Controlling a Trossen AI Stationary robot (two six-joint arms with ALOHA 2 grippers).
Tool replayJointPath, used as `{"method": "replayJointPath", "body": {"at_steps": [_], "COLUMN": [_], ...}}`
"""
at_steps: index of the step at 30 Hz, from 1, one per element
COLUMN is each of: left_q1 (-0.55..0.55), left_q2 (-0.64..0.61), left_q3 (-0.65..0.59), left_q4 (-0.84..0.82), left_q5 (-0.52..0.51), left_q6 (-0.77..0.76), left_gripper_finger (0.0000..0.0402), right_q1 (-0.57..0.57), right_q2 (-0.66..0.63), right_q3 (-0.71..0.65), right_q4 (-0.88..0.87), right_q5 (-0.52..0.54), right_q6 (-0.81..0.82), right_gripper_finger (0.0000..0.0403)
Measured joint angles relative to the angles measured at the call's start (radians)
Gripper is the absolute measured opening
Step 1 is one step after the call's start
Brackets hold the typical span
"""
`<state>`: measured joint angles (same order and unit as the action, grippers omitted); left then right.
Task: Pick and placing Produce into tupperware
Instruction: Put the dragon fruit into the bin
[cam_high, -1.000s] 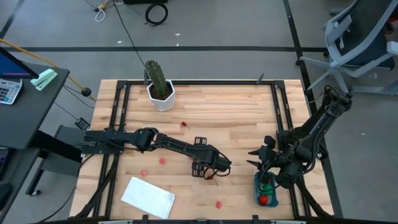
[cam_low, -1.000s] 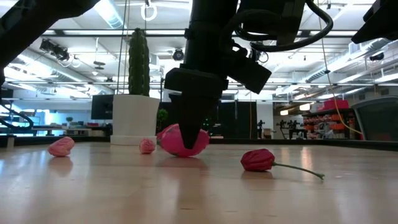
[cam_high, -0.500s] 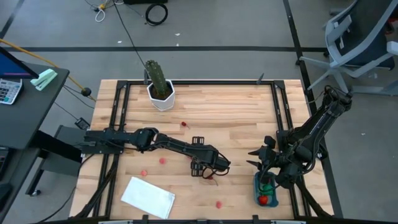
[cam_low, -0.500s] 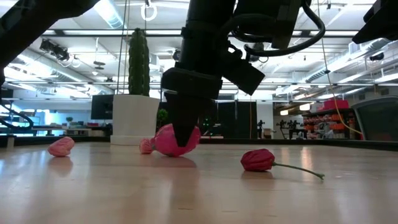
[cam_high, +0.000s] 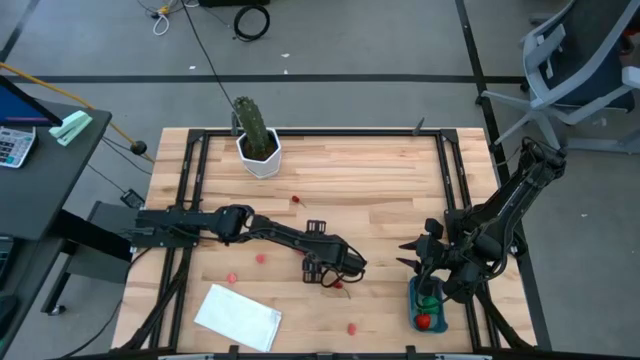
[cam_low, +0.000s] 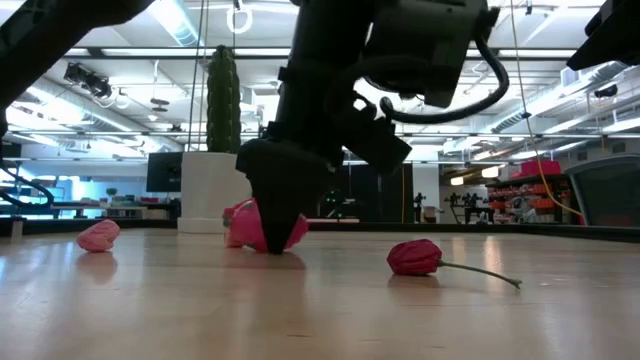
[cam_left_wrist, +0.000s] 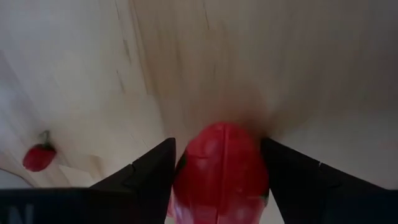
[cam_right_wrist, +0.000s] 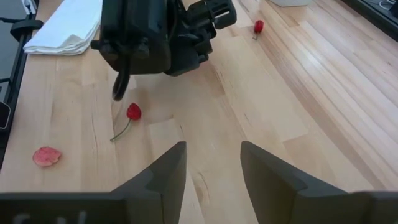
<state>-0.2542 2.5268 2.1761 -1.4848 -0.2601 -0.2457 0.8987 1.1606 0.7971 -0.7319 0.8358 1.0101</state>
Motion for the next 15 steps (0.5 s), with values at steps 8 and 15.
{"method": "replayJointPath", "body": {"at_steps": [8, 15], "left_q1": [-0.004, -0.007], "left_q2": [-0.007, -0.006], "left_q3": [-0.023, -0.024], "left_q4": [0.014, 0.029], "left_q5": [-0.003, -0.002], "left_q6": [0.004, 0.034], "left_gripper_finger": [0.0229, 0.0224], "right_q1": [0.0, 0.0], "right_q2": [0.0, 0.0], "right_q3": [0.0, 0.0], "right_q4": [0.0, 0.0], "right_q5": [0.0, 0.001], "right_q6": [0.001, 0.007], "right_gripper_finger": [0.016, 0.016]}}
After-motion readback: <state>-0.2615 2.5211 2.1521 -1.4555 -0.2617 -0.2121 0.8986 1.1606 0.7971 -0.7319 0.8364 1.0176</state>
